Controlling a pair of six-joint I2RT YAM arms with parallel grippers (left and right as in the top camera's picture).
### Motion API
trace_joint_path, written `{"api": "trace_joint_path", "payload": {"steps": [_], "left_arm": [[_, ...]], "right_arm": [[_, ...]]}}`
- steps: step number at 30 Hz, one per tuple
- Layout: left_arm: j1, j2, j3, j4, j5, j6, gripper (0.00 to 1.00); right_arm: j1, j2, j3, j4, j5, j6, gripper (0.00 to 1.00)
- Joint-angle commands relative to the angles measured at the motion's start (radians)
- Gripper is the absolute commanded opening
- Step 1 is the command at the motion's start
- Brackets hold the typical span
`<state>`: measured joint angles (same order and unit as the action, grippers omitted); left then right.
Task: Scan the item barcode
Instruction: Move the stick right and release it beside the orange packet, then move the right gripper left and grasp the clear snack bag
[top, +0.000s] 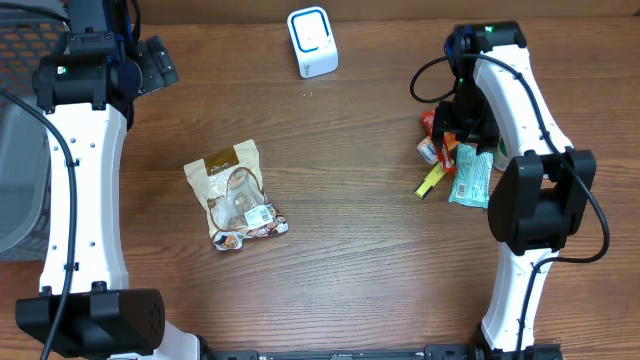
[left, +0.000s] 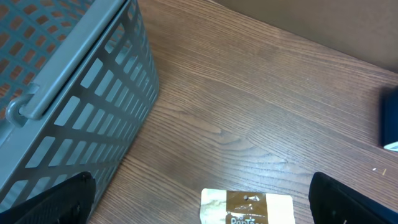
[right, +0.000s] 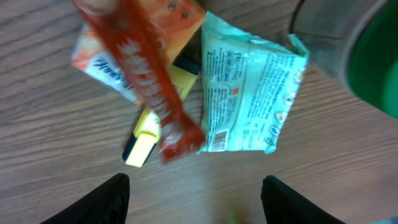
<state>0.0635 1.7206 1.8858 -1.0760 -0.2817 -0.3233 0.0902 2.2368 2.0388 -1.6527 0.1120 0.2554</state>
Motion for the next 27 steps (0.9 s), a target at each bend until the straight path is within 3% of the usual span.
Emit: {"api": "trace_joint_path", "payload": {"steps": [1,10,18,27], "left_arm": [[-0.005,0.010,0.008,0.002,-0.013,-0.014,0.99],[-0.005,0.010,0.008,0.003,-0.013,-0.014,1.00],[-0.005,0.010,0.008,0.002,-0.013,-0.014,1.00],[-0.005,0.010,0.008,0.003,-0.013,-0.014,1.00]], "right_arm": [[0.016,0.003,-0.037,0.033,-0.048,0.002,0.69],[0.170,0.003,-0.039,0.163,-0.262,-0.051,0.62],[0.432,0.003,-0.039,0.327,-0.274,-0.031,0.62],[0.714,0.003,-0.040,0.650,-0.237,-0.021,0.62]]}}
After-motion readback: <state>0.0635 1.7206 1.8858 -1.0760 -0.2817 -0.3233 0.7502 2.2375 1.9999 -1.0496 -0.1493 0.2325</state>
